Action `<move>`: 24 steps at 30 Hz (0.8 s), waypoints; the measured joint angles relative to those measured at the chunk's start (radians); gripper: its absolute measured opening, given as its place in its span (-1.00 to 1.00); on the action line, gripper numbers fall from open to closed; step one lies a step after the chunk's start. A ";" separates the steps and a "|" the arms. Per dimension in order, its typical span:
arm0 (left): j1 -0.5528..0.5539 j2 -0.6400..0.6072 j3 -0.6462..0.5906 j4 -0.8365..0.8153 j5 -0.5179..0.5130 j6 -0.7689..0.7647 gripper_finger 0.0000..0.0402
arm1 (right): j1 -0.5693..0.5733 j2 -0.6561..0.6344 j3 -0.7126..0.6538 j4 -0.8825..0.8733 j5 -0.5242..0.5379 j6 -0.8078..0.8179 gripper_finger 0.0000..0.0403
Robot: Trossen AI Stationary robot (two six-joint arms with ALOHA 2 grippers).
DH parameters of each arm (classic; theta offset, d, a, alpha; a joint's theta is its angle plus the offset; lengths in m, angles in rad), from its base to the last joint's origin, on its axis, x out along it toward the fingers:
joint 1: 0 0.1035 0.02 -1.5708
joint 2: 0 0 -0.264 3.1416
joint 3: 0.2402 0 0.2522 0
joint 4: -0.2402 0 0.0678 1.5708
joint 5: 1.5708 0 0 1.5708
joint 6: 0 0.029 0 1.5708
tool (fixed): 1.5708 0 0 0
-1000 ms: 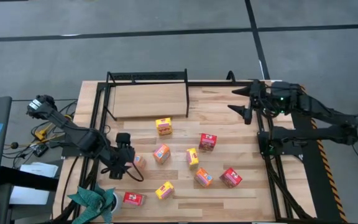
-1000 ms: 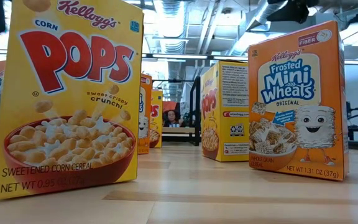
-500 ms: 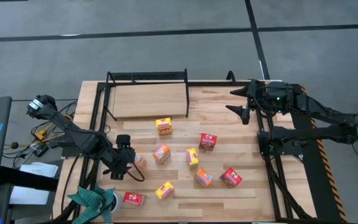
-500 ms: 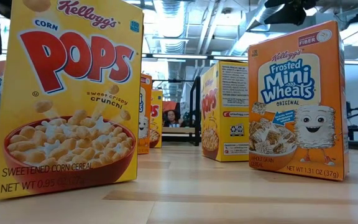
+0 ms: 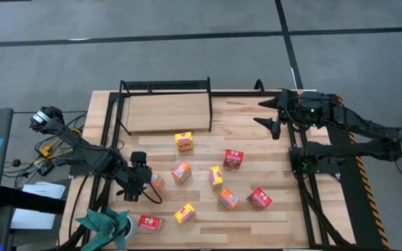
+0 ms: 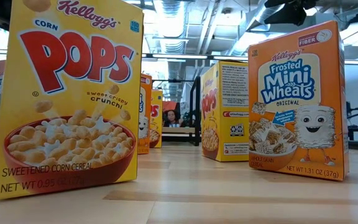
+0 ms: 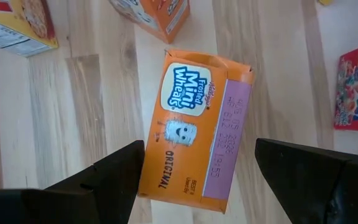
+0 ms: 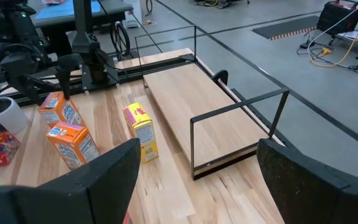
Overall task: Stack cereal on shelf
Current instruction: Put the top left orange cereal box on the shelf
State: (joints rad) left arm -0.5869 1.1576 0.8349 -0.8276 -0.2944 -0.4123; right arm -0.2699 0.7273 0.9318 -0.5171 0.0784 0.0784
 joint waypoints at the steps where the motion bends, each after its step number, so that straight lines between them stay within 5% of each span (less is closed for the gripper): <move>1: 0.000 0.000 0.000 0.000 0.000 0.000 0.48 | 0.000 0.000 0.000 0.000 0.000 0.000 0.71; 24: 0.021 0.000 0.016 0.000 -0.005 -0.019 -0.02 | 0.000 0.000 0.000 0.000 0.000 0.000 0.67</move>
State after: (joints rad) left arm -0.5655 1.1576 0.8509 -0.8280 -0.2990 -0.4312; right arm -0.2699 0.7273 0.9318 -0.5170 0.0784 0.0788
